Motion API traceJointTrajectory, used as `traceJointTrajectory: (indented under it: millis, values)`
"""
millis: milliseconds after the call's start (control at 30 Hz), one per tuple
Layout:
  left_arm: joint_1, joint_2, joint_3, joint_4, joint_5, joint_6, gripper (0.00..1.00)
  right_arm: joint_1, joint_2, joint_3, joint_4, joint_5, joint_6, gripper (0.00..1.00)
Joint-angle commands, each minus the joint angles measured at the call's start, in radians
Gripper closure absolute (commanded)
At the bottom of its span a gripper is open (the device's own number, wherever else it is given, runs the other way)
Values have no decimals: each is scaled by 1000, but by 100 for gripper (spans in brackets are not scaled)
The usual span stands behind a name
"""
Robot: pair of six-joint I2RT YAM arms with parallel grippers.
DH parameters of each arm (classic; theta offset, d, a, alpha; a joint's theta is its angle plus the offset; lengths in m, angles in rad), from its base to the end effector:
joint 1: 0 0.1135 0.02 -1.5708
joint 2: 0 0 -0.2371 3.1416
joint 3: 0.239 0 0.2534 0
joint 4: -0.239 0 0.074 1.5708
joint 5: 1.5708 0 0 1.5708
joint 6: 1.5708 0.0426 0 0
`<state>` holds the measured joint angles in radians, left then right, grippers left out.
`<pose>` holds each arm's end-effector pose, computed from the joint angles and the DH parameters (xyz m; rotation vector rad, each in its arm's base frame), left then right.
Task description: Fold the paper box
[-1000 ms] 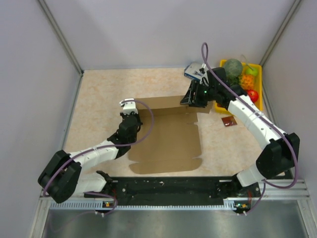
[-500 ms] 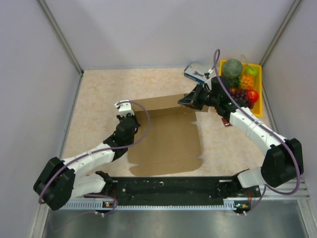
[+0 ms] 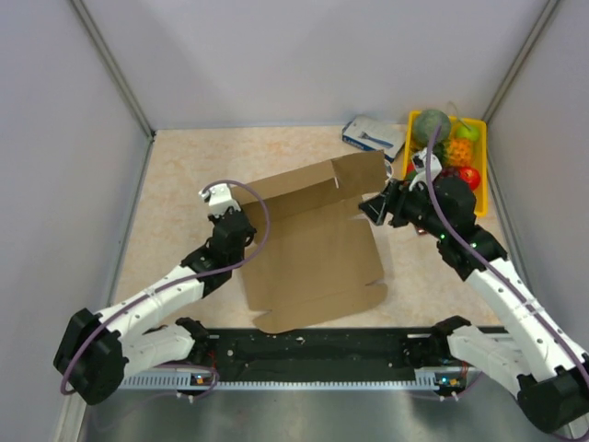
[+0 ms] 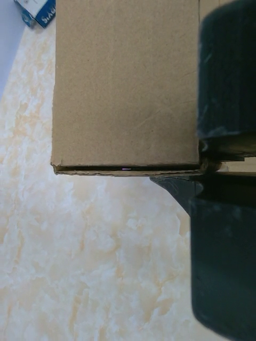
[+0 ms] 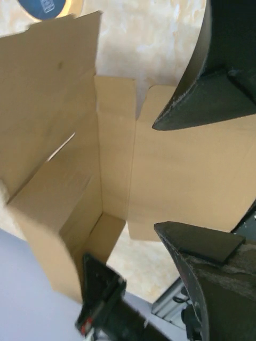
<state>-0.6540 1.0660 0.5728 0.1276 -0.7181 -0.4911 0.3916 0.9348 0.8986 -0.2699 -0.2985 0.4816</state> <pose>0.2152 -0.1296 0.2194 -0.3143 1.8176 -0.1023 0.2141 0.1019 0.3207 -0.1267 1.9547 0.8686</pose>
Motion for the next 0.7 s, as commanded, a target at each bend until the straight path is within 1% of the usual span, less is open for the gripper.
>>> traceJointTrajectory:
  millis: [0, 33, 100, 133, 167, 267, 367, 500, 567, 667]
  values:
    - [7, -80, 53, -39, 11, -66, 100, -4, 56, -78, 35, 99, -126, 39]
    - [7, -90, 55, -45, 14, -69, 100, 0, 74, -75, 44, 117, -132, 42]
    - [7, -97, 61, -48, 20, -64, 100, 3, 100, -67, 49, 182, -156, 36]
    - [7, -97, 64, -48, 25, -61, 100, 12, 122, -61, 66, 199, -170, 31]
    - [7, -97, 65, -46, 28, -57, 100, 12, 134, -61, 84, 211, -185, 31]
    - [7, -95, 64, -37, 31, -58, 100, 21, 197, -49, 129, 219, -187, 32]
    - [8, -90, 65, -37, 35, -55, 100, 44, 235, -53, 181, 269, -195, 33]
    - [8, -97, 62, -36, 29, -47, 100, 49, 268, -95, 286, 257, -193, 36]
    - [8, -101, 58, -32, 26, -46, 100, 53, 295, -84, 288, 246, -192, 37]
    - [8, -106, 61, -28, 29, -40, 100, 64, 289, -105, 339, 254, -193, 38]
